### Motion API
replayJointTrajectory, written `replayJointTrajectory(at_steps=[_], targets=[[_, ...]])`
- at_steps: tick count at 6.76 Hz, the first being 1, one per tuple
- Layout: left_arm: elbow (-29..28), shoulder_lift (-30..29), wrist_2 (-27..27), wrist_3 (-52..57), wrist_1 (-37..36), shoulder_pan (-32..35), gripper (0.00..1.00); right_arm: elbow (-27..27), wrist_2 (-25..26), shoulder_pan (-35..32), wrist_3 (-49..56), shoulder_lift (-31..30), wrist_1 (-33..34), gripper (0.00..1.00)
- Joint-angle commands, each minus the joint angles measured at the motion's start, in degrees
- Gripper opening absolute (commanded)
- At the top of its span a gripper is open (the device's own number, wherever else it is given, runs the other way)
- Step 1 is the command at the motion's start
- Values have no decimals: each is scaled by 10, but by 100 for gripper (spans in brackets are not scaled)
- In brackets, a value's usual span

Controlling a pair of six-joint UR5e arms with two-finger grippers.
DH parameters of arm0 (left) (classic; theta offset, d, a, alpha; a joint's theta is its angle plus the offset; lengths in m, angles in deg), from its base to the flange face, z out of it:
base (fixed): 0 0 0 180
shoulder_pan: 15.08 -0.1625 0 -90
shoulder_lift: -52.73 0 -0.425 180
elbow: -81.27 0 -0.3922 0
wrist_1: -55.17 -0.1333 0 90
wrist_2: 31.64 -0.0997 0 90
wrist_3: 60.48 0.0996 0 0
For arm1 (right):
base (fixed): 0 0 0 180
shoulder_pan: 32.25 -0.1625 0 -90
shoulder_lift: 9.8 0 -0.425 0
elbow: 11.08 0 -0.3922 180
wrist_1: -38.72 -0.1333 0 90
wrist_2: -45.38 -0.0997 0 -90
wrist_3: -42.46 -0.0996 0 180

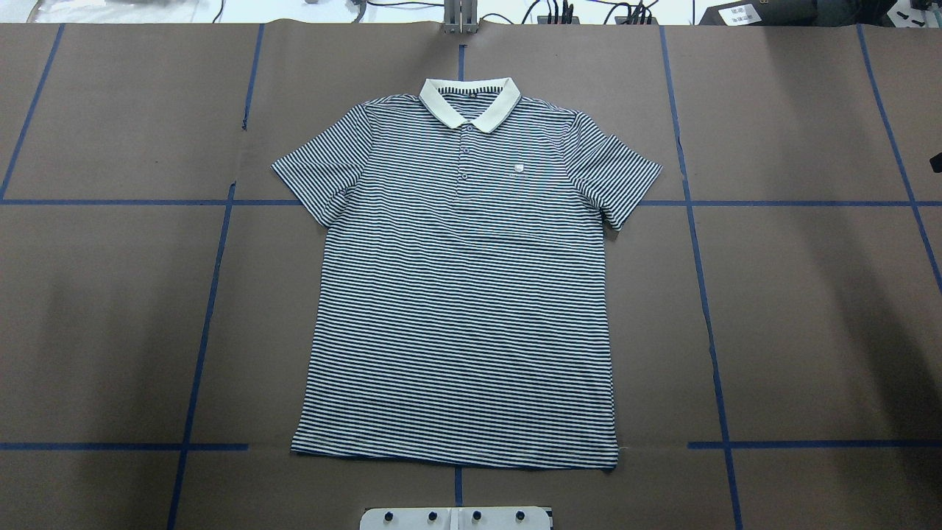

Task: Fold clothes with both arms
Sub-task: 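Move the right gripper toward the shirt shoulder near the collar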

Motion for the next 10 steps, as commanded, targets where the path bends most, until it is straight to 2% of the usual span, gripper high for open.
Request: replayJointTrajectory(at_steps=[1,2,3,4,5,6,8,9,10], targets=[[4,15,-3,10,32,3,100,-19,-7,-16,-6,-2,-2,100],[1,23,-3,9,32,2,100,-15,-7,-15,-7,4,-3,100],[7,37,5,9,37,2,100,-6,-7,12,-8,5,-41,100],[8,38,7,10,39,-8,100,-14,0,61,-64,5,-128,100],[11,38,8,16,40,-8,100,-22,35,127,-179,48,-174,100],[14,42,26,11,41,-8,100,-29,92,198,-265,102,-193,100],[14,43,53,9,58,-15,100,-52,213,294,-464,198,-227,100],[14,44,54,-5,71,-17,100,-86,289,320,-576,201,-326,100],[15,44,54,-19,78,-18,100,-156,303,329,-647,209,-405,96]])
